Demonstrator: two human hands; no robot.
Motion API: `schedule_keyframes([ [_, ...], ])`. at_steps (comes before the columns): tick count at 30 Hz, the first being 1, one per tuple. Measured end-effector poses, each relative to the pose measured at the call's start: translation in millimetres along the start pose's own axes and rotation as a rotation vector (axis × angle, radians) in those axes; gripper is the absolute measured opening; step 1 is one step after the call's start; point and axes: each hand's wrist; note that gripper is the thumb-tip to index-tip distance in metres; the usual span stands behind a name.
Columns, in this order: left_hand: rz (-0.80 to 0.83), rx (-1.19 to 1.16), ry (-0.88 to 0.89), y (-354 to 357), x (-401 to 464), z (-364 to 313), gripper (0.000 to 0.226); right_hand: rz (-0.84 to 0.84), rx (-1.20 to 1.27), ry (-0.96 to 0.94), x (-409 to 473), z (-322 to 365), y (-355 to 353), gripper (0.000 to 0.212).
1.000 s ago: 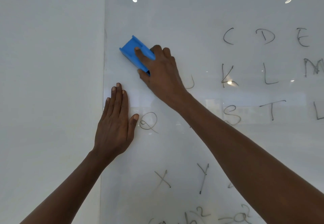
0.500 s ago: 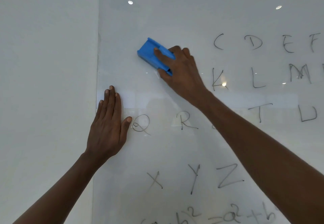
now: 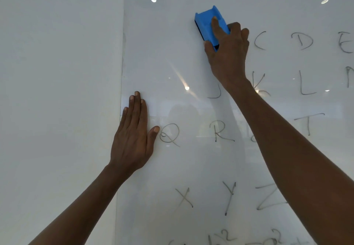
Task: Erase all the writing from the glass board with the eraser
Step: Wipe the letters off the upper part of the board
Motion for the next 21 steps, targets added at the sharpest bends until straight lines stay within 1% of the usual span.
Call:
schedule_keyframes([
  [3, -0.008, -0.013, -0.002, 0.6, 0.0, -0.4, 0.078, 0.043, -0.03, -0.118, -8.6, 18.1, 6.3, 0.056],
  [6, -0.017, -0.046, -0.025, -0.3, -1.5, -1.1, 0.087, 0.095, -0.02, -0.248, -33.7, 36.7, 12.9, 0.056],
  [11, -0.022, -0.093, 0.004, -3.7, -8.3, -3.9, 0.104, 0.184, -0.042, -0.381, -85.0, 48.4, 16.5, 0.056],
  [15, -0.003, -0.11, 0.012, -5.4, -17.4, -7.0, 0.113, 0.191, -0.043, -0.42, -126.8, 50.2, 17.6, 0.054],
  [21, 0.024, -0.143, 0.005, -4.4, -24.2, -6.9, 0.12, 0.201, -0.081, -0.447, -194.0, 46.7, 22.0, 0.054],
])
Point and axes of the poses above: each hand's wrist, its own x-axis towards the middle knuckle, its own y-axis out of the palm, z = x × y, and after that the axes turned 4 degrees about z, right-handed
